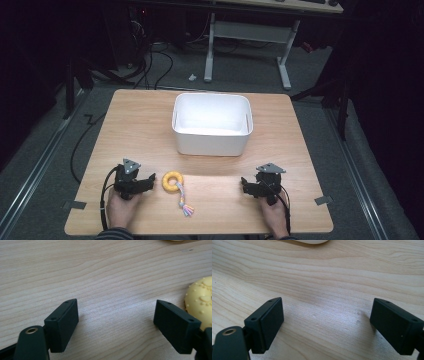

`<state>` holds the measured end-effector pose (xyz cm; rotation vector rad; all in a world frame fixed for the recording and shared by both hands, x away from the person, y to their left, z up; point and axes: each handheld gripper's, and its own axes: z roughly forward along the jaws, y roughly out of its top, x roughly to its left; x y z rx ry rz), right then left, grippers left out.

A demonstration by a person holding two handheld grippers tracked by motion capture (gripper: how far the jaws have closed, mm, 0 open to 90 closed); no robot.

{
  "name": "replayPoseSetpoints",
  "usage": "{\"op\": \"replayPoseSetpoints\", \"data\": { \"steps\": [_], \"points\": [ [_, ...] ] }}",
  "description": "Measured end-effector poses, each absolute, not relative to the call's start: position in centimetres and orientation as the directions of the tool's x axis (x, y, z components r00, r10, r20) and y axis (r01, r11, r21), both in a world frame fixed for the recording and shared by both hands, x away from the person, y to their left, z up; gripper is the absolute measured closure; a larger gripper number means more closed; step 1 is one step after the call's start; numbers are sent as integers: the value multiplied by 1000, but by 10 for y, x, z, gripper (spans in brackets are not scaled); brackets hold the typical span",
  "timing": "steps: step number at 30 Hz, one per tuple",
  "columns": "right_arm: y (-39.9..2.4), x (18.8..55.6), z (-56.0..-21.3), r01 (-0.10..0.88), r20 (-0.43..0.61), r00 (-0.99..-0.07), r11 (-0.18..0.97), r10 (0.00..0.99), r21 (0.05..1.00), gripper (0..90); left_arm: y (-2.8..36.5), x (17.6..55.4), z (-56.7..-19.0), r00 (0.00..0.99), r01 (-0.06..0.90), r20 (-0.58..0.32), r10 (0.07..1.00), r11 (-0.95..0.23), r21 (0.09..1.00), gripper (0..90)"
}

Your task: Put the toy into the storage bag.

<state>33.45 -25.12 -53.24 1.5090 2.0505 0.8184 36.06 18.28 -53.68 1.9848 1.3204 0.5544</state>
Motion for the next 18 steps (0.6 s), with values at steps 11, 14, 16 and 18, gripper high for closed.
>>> {"op": "replayPoseSetpoints", "data": {
  "steps": [11,14,16,18],
  "points": [
    [-251,334,-533,679,-20,-289,220,957,700,123,184,361,-537,414,623,-15,910,-271,733,200],
    [-251,334,-533,679,-20,-289,220,957,701,123,185,362,-535,423,631,-15,906,-282,723,201],
    [-251,334,-532,679,-20,-289,219,957,700,123,185,362,-534,422,637,-15,907,-285,716,214],
    [-251,334,-532,679,-19,-290,220,957,701,123,186,362,-533,427,644,-22,904,-286,710,216]
  ]
}}
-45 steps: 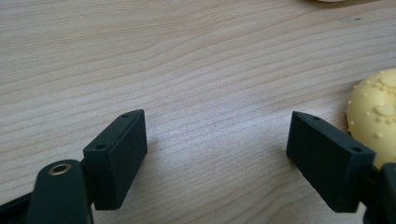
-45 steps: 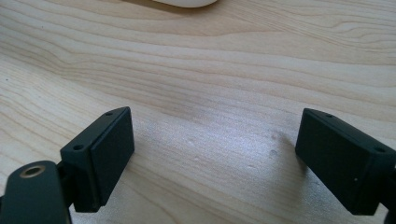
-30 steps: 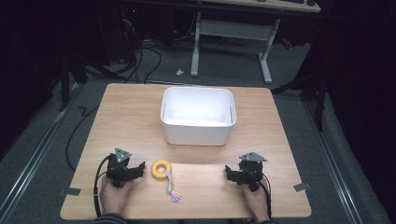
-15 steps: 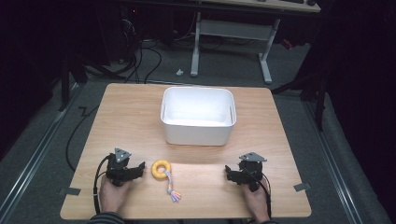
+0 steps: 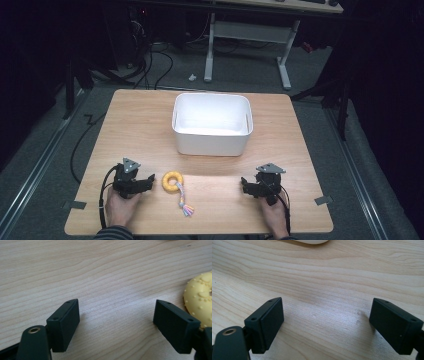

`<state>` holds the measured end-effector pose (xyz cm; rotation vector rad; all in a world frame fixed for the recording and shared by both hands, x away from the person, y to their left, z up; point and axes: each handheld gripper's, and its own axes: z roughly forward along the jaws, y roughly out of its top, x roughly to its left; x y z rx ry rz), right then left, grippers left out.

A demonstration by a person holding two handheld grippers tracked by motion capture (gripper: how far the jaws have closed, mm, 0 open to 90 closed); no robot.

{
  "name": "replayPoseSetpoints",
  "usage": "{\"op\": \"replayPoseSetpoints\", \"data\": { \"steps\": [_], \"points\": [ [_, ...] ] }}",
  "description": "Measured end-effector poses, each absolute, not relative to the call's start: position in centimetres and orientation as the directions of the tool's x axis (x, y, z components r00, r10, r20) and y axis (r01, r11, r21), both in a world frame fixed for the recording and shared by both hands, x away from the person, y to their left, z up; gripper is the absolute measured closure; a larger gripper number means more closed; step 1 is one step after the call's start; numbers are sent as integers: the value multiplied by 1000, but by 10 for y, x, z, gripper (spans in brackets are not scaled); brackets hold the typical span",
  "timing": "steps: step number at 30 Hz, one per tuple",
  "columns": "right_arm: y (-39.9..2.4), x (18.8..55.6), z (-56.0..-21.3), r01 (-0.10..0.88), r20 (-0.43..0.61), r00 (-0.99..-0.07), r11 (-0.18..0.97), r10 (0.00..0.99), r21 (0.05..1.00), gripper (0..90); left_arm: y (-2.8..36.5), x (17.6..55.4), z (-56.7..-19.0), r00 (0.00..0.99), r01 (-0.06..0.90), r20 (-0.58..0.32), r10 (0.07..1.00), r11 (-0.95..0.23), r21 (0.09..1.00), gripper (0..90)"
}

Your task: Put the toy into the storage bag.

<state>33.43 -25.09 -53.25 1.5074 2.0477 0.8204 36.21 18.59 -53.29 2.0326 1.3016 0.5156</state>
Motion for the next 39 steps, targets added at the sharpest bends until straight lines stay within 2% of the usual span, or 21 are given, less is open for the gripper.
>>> {"op": "replayPoseSetpoints", "data": {
  "steps": [20,39],
  "points": [
    [-250,333,-533,678,-19,-293,222,956,701,123,185,356,-515,461,640,-73,884,-274,718,244],
    [-250,333,-533,677,-20,-296,225,955,701,123,169,350,-493,528,606,-48,848,-336,721,296]
  ]
}}
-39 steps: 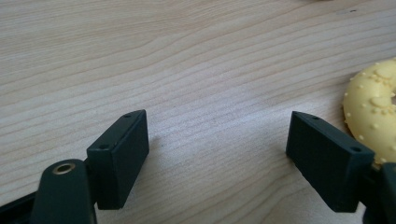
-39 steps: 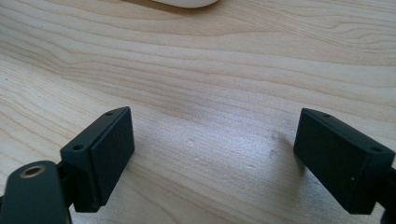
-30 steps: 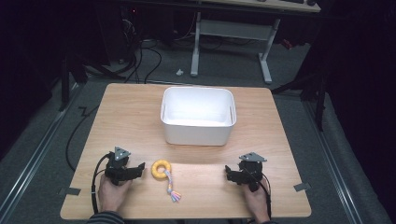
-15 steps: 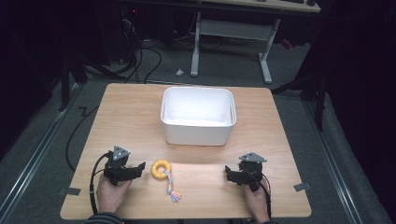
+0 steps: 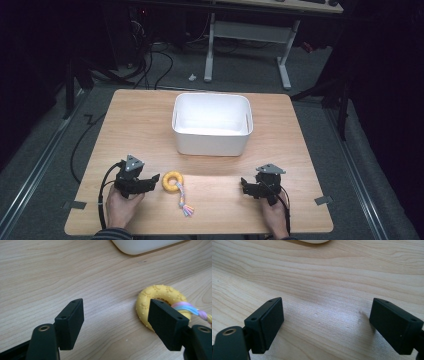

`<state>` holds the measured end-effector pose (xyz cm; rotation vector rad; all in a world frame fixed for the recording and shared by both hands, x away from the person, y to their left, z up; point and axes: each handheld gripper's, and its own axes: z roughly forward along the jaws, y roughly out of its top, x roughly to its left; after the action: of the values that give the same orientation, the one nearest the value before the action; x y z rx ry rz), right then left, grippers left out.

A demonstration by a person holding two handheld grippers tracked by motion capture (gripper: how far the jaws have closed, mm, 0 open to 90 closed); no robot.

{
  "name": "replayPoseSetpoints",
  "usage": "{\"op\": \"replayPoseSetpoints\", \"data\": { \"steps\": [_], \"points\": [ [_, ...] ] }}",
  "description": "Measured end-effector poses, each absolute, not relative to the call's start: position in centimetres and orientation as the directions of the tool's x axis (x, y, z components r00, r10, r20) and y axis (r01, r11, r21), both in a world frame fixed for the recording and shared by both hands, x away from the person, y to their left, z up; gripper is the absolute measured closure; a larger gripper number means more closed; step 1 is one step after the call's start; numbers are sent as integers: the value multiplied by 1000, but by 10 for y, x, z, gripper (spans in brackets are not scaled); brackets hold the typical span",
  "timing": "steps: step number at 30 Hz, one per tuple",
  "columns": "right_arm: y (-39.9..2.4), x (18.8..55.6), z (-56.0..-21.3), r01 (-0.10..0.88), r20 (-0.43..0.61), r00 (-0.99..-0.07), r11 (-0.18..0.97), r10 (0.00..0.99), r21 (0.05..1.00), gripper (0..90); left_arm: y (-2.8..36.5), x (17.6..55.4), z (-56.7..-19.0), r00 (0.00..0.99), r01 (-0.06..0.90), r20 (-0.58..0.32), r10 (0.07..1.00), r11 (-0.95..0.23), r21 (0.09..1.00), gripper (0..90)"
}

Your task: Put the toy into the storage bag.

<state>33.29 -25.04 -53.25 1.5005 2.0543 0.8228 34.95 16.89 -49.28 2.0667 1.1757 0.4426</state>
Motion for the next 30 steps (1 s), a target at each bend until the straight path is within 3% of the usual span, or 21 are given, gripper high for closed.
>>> {"op": "replayPoseSetpoints", "data": {
  "steps": [30],
  "points": [
    [-249,332,-533,672,-20,-318,240,948,701,123,122,365,-485,620,636,1,785,-502,586,405]
  ]
}}
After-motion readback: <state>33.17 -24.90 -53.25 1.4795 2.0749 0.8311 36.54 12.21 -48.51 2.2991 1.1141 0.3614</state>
